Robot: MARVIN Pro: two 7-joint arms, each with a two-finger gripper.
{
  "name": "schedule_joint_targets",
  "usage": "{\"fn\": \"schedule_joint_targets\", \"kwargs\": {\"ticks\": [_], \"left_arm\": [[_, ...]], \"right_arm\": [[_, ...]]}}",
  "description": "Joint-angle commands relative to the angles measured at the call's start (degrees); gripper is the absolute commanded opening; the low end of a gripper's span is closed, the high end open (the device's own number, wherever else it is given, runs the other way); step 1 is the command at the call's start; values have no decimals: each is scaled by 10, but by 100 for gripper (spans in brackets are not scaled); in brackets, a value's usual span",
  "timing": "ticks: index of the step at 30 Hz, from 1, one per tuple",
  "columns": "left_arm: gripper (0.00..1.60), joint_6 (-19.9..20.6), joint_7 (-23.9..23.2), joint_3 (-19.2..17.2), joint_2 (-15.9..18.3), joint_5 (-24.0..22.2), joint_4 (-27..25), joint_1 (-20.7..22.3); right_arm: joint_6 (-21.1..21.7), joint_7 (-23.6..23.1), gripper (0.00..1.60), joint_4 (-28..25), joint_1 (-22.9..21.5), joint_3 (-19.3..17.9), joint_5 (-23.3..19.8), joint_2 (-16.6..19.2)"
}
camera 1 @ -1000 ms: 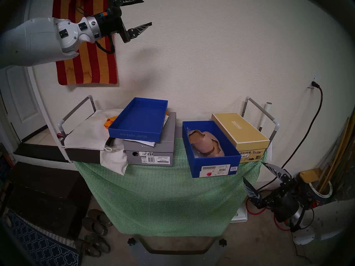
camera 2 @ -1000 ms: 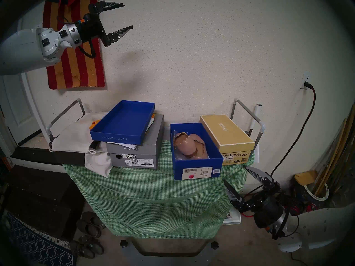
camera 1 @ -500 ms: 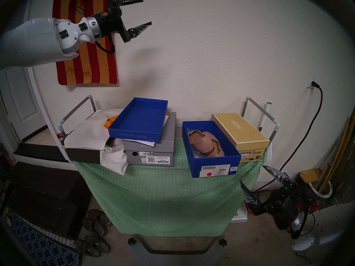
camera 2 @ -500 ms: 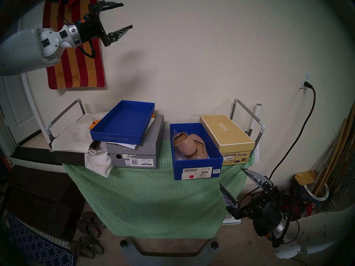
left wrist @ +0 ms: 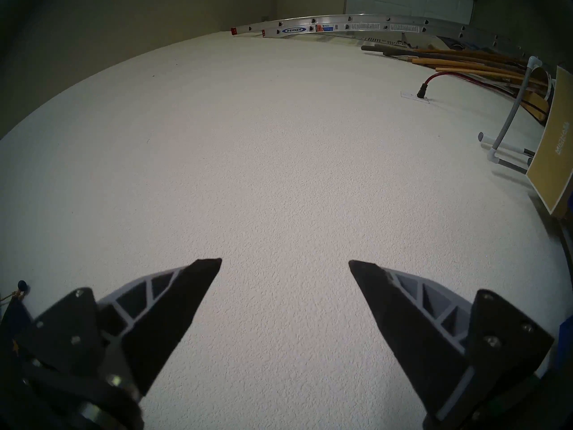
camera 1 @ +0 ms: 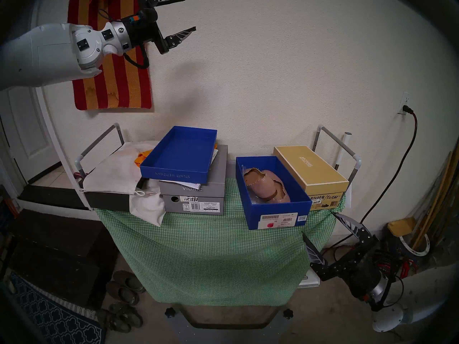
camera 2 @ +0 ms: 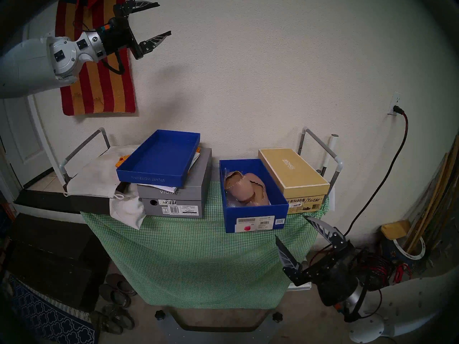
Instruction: Put shoes into shoe box
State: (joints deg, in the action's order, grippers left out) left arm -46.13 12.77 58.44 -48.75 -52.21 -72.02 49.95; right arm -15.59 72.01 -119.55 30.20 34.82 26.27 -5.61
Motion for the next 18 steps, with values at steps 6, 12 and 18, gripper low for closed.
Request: {"fn": "schedule_joint_targets", "kwargs": {"ticks": [6, 12, 18], "left_arm": [[160, 0, 7, -5, 0, 2, 2, -3], [160, 1, 7, -7, 1, 3, 2, -4], [160, 1, 7, -8, 2, 3, 2, -4]], "right_arm": [[42, -56, 160, -33, -13, -19, -63, -29], [43, -56, 160, -20, -8, -21, -75, -46], [35, -52, 160, 7, -3, -22, -88, -71]]}}
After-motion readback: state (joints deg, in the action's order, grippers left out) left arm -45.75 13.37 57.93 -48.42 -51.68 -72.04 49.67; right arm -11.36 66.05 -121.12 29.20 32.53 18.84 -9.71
